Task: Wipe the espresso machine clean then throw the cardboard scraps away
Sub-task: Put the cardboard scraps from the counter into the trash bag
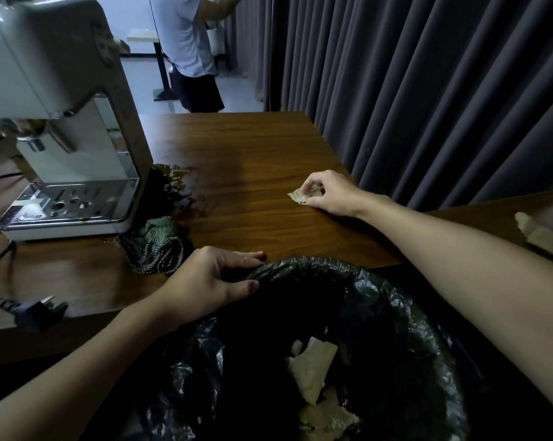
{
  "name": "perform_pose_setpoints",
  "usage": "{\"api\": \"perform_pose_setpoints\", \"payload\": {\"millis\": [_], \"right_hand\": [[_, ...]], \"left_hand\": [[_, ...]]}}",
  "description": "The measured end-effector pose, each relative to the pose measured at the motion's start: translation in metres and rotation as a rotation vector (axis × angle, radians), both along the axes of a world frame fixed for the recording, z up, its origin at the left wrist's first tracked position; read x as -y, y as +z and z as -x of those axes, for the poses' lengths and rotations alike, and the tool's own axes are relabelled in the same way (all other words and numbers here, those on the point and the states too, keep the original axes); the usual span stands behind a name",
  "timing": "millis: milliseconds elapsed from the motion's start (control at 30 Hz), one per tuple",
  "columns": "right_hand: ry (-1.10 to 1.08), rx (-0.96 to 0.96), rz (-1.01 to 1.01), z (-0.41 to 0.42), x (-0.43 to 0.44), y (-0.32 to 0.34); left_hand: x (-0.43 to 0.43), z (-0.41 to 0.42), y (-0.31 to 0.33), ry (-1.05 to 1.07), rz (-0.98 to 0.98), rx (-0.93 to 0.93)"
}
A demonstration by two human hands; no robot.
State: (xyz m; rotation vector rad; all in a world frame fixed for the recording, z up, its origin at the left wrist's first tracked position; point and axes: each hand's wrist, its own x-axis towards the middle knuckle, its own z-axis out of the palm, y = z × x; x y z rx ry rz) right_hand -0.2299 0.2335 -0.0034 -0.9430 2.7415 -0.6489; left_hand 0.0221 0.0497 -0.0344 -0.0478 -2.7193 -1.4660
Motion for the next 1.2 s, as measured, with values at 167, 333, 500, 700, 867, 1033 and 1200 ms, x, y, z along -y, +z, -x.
{"api": "perform_pose_setpoints", "payload": {"millis": [167,333,500,700,867,1033,1200], "right_hand": [[-0.081,0.058,0.141,-0.038,-0.018,0.015],[-0.014,0.283,0.395,-0.106,-0.052,0.054],[0.087,0.355,0.336,-0.167,-0.090,0.075],[-0.151,0.260,0.219,-0.206,-0.138,0.064],[-0.298,0.136,0.127,-0.243,-0.176,0.059],[-0.510,0.055,0.137,-0.273,-0.218,0.055],[-0.676,0.181,0.277,-0.291,-0.259,0.035]], "left_hand": [[-0.002,-0.001,0.002,-0.015,-0.010,-0.016],[-0.003,-0.003,0.007,-0.046,-0.026,-0.014],[-0.013,0.006,0.021,-0.125,0.011,0.033],[-0.055,0.030,0.048,-0.321,0.077,-0.014],[-0.102,0.042,0.072,-0.516,0.001,-0.037],[-0.146,0.048,0.069,-0.657,-0.024,-0.068],[-0.171,0.053,0.063,-0.767,0.035,0.001]]}}
